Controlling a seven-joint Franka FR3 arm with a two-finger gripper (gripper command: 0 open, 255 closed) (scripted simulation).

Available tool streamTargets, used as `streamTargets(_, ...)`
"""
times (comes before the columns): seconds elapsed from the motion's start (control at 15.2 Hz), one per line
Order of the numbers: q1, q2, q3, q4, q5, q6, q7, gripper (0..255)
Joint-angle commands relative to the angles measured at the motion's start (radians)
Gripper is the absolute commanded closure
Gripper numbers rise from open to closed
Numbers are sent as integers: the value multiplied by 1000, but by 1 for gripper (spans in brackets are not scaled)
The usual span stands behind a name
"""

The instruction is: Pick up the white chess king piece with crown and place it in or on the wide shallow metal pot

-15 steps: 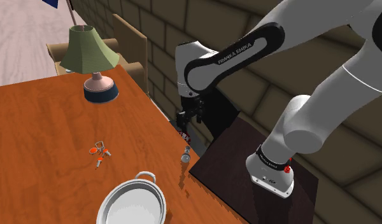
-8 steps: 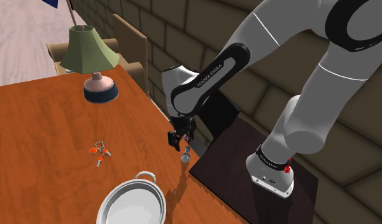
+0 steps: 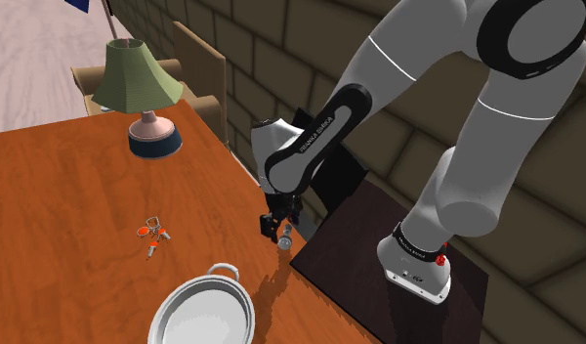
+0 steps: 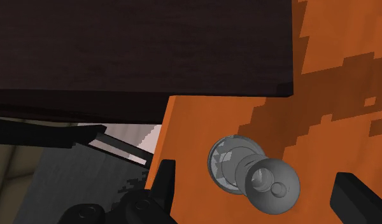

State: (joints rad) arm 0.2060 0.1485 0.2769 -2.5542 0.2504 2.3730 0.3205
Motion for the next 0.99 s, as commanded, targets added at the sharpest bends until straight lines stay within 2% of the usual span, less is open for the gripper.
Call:
streamTargets(0.0,1,5,1,-1,0,7,0,0)
streamTargets(0.4,1,5,1,-1,0,7,0,0)
streamTargets(0.46,1,5,1,-1,0,7,0,255)
streamTargets(0.92,1,5,1,-1,0,7,1,255)
